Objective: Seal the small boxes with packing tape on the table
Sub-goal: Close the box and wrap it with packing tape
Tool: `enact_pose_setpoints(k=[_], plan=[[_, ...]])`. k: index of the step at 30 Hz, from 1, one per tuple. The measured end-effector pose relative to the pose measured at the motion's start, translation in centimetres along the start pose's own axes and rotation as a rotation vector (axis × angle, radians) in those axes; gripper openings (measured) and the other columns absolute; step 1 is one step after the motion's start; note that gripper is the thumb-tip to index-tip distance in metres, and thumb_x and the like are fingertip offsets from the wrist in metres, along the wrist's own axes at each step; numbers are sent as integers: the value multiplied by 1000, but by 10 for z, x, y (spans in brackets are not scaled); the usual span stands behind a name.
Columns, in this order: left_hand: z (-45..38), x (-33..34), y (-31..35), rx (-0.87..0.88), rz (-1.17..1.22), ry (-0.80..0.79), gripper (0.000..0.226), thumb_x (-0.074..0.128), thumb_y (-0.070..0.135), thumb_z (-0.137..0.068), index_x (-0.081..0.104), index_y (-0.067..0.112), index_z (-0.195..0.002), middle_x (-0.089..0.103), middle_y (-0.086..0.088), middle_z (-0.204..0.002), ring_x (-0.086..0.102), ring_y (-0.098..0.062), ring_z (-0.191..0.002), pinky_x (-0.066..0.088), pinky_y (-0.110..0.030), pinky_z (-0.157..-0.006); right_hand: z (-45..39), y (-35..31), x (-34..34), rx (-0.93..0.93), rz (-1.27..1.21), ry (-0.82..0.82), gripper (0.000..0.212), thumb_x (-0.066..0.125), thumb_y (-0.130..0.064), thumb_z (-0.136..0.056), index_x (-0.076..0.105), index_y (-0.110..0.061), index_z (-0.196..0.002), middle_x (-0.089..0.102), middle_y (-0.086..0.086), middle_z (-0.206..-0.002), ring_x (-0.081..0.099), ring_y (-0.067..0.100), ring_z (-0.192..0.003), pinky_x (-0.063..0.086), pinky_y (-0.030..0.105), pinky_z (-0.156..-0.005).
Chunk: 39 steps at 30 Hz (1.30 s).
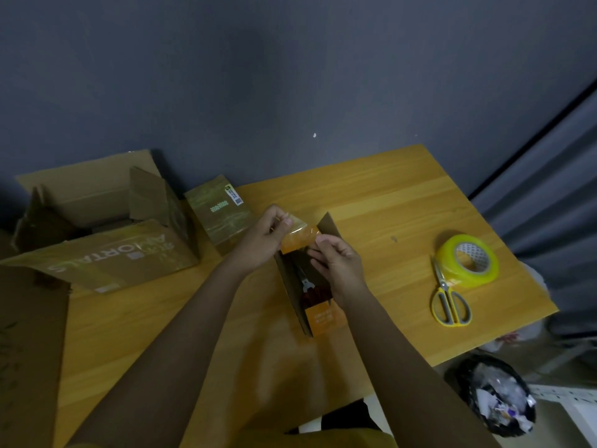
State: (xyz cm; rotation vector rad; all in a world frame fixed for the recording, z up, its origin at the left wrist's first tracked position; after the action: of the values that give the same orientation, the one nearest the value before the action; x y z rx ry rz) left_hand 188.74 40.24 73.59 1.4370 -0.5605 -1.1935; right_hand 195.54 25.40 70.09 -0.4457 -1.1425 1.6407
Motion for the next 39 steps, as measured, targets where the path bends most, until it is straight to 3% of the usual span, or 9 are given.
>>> enact_pose_setpoints(k=[4, 7, 11, 15, 18, 22, 33, 36, 39], plan=[[1, 1, -1, -13, -118, -39, 17, 37, 33, -103, 50, 26, -95, 53, 4, -79, 51, -18, -70, 42, -37, -72, 1, -7, -15, -190, 141, 205, 12, 62, -11, -93, 67, -17, -84, 66, -2, -82, 63, 13, -80, 53, 31, -76], [-3, 6, 4, -53, -211, -62, 27, 38, 36, -103, 55, 34, -124, 61, 5, -125, 59, -17, -107, 47, -36, -89, 0, -17, -31, -349, 311, 338, 18, 60, -11, -93, 63, -23, -80, 66, 2, -84, 63, 18, -82, 51, 32, -75], [-20, -23, -10, -167, -193, 351, 57, 39, 25, -102, 14, 35, -152, 61, 1, -104, 61, -27, -89, 51, -47, -81, -9, -39, -72, -505, 418, 524, 15, 58, -10, -94, 60, -18, -82, 66, 15, -87, 62, 27, -85, 50, 35, -81], [-51, 5, -38, -237, -535, -67, 62, 51, 35, -98, 23, 21, -152, 27, -10, -156, 38, -28, -134, 36, -41, -109, -13, -56, -84, -610, 691, 369, 11, 60, -9, -93, 61, -17, -85, 65, 8, -87, 58, 15, -82, 40, 5, -70], [-56, 35, -54, -325, -856, -405, 77, 59, 55, -88, 28, 19, -149, 36, -13, -149, 33, -36, -135, 38, -46, -105, -9, -67, -77, -684, 770, 297, 13, 62, -10, -92, 59, -19, -83, 63, 4, -86, 57, 13, -79, 38, 5, -63], [-51, 35, -43, -271, -1164, -287, 64, 60, 61, -83, 47, 14, -125, 56, -11, -118, 54, -31, -109, 45, -38, -78, 0, -81, -64, -695, 783, 172, 11, 60, -11, -93, 59, -17, -84, 61, -2, -81, 57, 5, -76, 43, 14, -60], [65, 46, -69, -745, -631, -113, 119, 58, 80, -68, 10, 9, -149, 52, -10, -134, 55, -28, -116, 42, -34, -78, 15, -42, 3, -493, 733, -196, 23, 57, -11, -95, 57, -28, -79, 60, -3, -75, 57, 8, -68, 46, 22, -62], [80, 37, -77, -728, -405, -29, 109, 65, 72, -70, 19, 10, -147, 40, -12, -143, 44, -30, -127, 42, -39, -92, 26, -34, 18, -447, 701, -346, 18, 58, -12, -95, 60, -24, -82, 59, -8, -72, 57, 3, -70, 47, 19, -66], [79, 16, -80, -514, -308, 177, 55, 62, 42, -89, 42, 13, -131, 45, -11, -131, 45, -30, -123, 42, -40, -96, 28, -27, 16, -307, 571, -388, 16, 56, -9, -96, 62, -16, -84, 62, -11, -66, 61, 6, -69, 52, 20, -72]])
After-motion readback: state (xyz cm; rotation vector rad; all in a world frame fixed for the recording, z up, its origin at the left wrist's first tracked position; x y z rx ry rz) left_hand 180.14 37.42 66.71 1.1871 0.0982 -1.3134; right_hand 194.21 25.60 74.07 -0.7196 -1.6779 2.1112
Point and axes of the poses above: each hand's wrist, its own z-axis away from the middle knuckle, its own x-axis out of the palm, y = z × x, the point moved 4 cm from there along -z, towards the middle knuckle
